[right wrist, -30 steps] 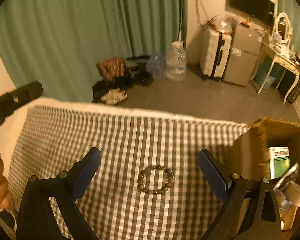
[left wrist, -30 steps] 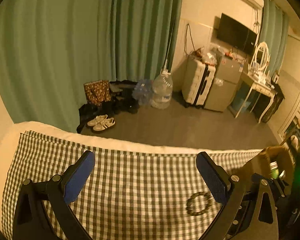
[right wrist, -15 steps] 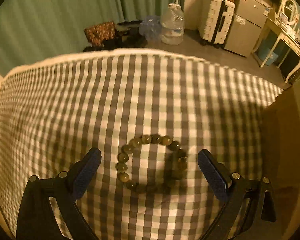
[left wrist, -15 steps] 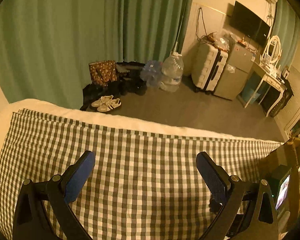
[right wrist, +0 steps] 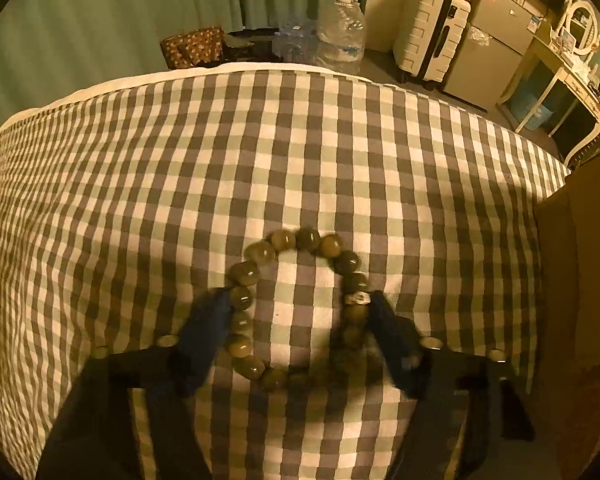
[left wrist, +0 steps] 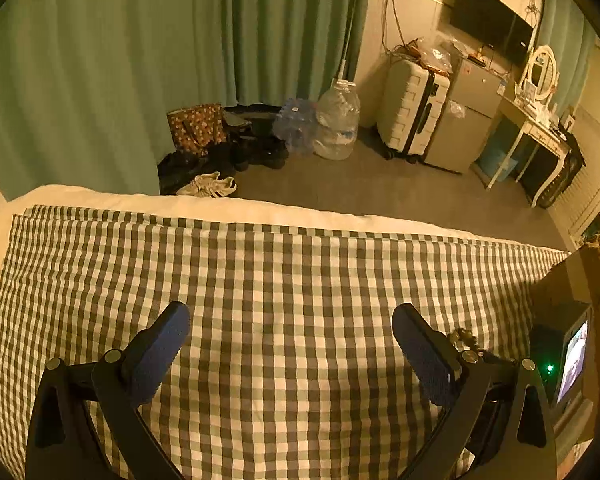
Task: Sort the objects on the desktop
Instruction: 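Grasp the dark bead bracelet with the right gripper, then lift the bracelet with the right gripper and carry it over the box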
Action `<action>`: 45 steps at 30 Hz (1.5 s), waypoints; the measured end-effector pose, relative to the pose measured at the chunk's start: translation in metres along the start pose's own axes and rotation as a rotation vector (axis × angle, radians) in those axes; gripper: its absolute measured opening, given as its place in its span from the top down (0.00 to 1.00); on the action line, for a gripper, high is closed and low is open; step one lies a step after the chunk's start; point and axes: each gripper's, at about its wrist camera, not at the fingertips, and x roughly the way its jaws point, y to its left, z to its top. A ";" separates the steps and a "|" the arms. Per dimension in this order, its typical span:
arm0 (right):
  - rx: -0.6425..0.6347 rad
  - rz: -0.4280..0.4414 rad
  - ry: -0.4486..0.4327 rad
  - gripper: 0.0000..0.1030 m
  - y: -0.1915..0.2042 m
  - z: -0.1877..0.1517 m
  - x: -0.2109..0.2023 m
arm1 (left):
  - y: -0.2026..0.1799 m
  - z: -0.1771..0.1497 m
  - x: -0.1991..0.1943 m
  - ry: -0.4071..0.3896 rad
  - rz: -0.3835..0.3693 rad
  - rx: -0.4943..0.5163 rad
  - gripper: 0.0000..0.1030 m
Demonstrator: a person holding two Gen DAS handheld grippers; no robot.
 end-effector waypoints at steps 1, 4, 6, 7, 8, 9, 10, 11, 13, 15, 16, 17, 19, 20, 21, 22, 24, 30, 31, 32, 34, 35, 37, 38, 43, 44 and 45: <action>-0.005 0.003 -0.006 0.57 0.001 -0.001 -0.003 | -0.001 0.002 -0.002 -0.001 -0.004 -0.006 0.00; 0.002 0.005 -0.005 0.78 0.003 -0.002 -0.006 | -0.006 0.005 -0.013 -0.016 -0.010 -0.014 0.00; 0.025 0.019 -0.007 0.78 0.005 0.000 -0.010 | -0.009 0.010 -0.021 -0.023 -0.004 -0.011 0.00; 0.035 0.037 -0.006 0.78 0.003 0.000 -0.013 | -0.009 0.012 -0.025 -0.028 -0.004 -0.011 0.00; 0.045 0.052 -0.006 0.78 0.004 0.000 -0.015 | -0.009 0.013 -0.030 -0.037 -0.005 -0.009 0.00; 0.060 0.069 -0.014 0.78 0.003 0.001 -0.020 | -0.009 0.016 -0.034 -0.044 -0.005 -0.006 0.00; 0.074 0.093 -0.031 0.78 0.001 0.002 -0.028 | -0.009 0.018 -0.038 -0.051 -0.005 -0.003 0.00; 0.077 0.107 -0.045 0.78 0.001 0.003 -0.035 | -0.008 0.020 -0.044 -0.060 -0.005 -0.001 0.00; 0.075 0.115 -0.075 0.78 0.000 0.009 -0.049 | -0.008 0.025 -0.057 -0.079 -0.011 -0.004 0.00; 0.083 0.134 -0.110 0.78 -0.002 0.015 -0.070 | -0.007 0.031 -0.068 -0.095 -0.012 -0.005 0.00; 0.085 0.134 -0.124 0.78 -0.002 0.017 -0.074 | -0.008 0.033 -0.074 -0.106 -0.013 -0.004 0.00; 0.087 0.134 -0.143 0.78 -0.002 0.019 -0.084 | -0.008 0.036 -0.084 -0.120 -0.013 -0.003 0.00; 0.085 0.145 -0.170 0.78 -0.003 0.023 -0.099 | -0.008 0.041 -0.100 -0.144 -0.014 0.001 0.00; 0.079 0.148 -0.189 0.78 -0.002 0.022 -0.110 | -0.009 0.042 -0.108 -0.156 -0.015 0.003 0.00; 0.073 0.142 -0.201 0.78 0.000 0.021 -0.118 | -0.010 0.044 -0.118 -0.173 -0.017 0.005 0.00; 0.070 0.140 -0.210 0.78 0.001 0.022 -0.127 | -0.010 0.045 -0.128 -0.189 -0.019 0.004 0.00; 0.068 0.143 -0.238 0.78 0.002 0.018 -0.148 | -0.014 0.049 -0.146 -0.216 -0.030 0.007 0.00; 0.038 0.148 -0.352 0.78 -0.002 0.013 -0.213 | -0.024 0.057 -0.204 -0.303 -0.038 0.019 0.00; 0.035 0.150 -0.365 0.78 -0.003 0.011 -0.222 | -0.026 0.059 -0.212 -0.310 -0.041 0.017 0.00; 0.030 0.147 -0.389 0.78 -0.005 0.009 -0.236 | -0.027 0.060 -0.221 -0.321 -0.046 0.017 0.00; 0.029 0.147 -0.427 0.78 -0.008 0.007 -0.256 | -0.033 0.062 -0.241 -0.352 -0.053 0.030 0.00; 0.029 0.149 -0.439 0.78 -0.008 0.004 -0.264 | -0.037 0.062 -0.249 -0.363 -0.052 0.036 0.00; 0.031 0.152 -0.455 0.78 -0.011 0.000 -0.276 | -0.043 0.062 -0.265 -0.382 -0.058 0.047 0.00; 0.031 0.151 -0.465 0.78 -0.013 -0.002 -0.284 | -0.045 0.061 -0.269 -0.387 -0.061 0.052 0.00; 0.028 0.149 -0.495 0.78 -0.027 -0.020 -0.311 | -0.054 0.057 -0.281 -0.390 -0.081 0.057 0.00; 0.023 0.139 -0.498 0.78 -0.030 -0.024 -0.315 | -0.059 0.056 -0.280 -0.388 -0.081 0.060 0.00; 0.019 0.133 -0.503 0.78 -0.036 -0.027 -0.321 | -0.063 0.054 -0.280 -0.389 -0.083 0.063 0.00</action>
